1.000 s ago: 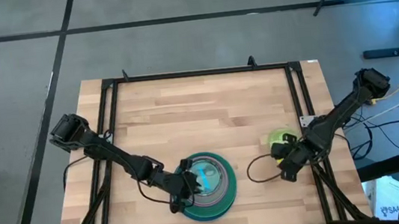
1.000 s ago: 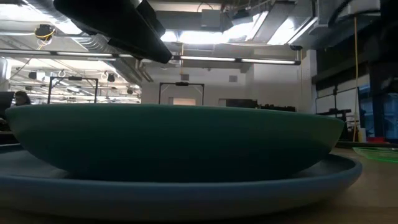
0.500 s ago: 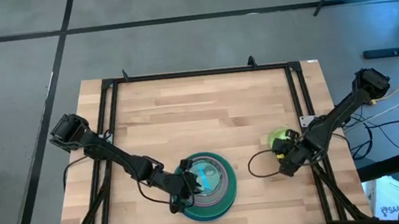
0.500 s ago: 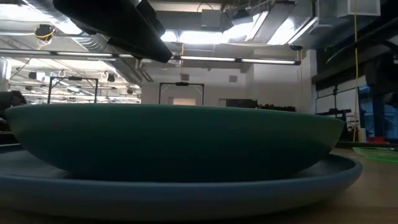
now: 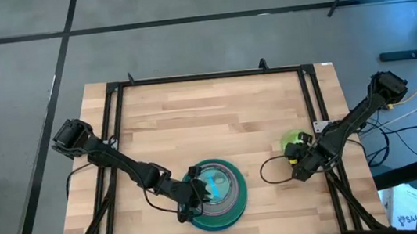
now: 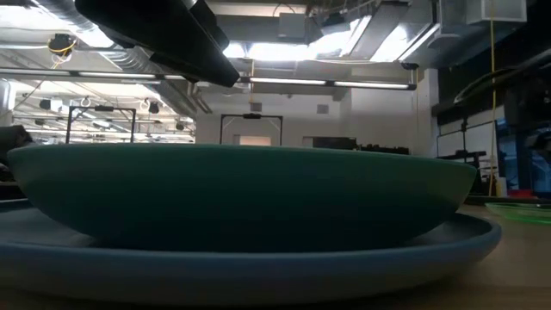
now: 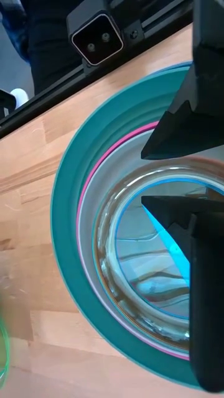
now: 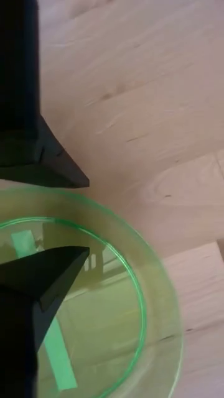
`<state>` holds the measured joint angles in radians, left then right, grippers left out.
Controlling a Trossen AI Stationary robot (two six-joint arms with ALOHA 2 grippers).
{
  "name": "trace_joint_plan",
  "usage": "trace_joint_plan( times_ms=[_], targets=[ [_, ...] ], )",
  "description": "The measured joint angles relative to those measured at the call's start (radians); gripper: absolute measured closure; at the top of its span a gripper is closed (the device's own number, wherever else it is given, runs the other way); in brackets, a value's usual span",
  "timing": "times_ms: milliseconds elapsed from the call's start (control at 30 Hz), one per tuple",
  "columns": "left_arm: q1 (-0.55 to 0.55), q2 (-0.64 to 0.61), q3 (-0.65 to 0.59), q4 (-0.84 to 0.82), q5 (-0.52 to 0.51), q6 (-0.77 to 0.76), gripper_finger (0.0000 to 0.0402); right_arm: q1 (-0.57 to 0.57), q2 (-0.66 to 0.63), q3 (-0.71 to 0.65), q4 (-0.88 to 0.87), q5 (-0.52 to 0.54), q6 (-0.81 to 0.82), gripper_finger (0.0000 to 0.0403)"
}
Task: Stack plastic plates
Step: Stack the green plate on the blue plate
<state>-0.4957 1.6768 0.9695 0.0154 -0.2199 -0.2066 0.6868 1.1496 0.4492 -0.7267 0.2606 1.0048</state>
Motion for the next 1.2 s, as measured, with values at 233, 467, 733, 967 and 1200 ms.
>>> trace_joint_plan(
  times_ms=[233, 467, 733, 967, 1200],
  targets=[
    [0.0, 0.0, 0.0, 0.0, 0.0, 0.0, 0.0304, 0.0, 0.0, 0.0, -0.012, -0.009, -0.052, 0.034],
    [0.0, 0.0, 0.0, 0.0, 0.0, 0.0, 0.0304, 0.0, 0.0, 0.0, 0.012, 0.008, -0.148, 0.0386],
    [0.0, 0.0, 0.0, 0.0, 0.0, 0.004, 0.0304, 0.0, 0.0, 0.041, 0.08, 0.063, -0.28, 0.0398],
    [0.0, 0.0, 0.0, 0.0, 0.0, 0.007, 0.0304, 0.0, 0.0, 0.118, 0.17, 0.113, -0.443, 0.0401],
    [0.0, -0.052, 0.0, -0.034, -0.003, 0.034, 0.0304, 0.0, 0.0, 0.153, 0.379, 0.105, -0.685, 0.0402]
  ],
)
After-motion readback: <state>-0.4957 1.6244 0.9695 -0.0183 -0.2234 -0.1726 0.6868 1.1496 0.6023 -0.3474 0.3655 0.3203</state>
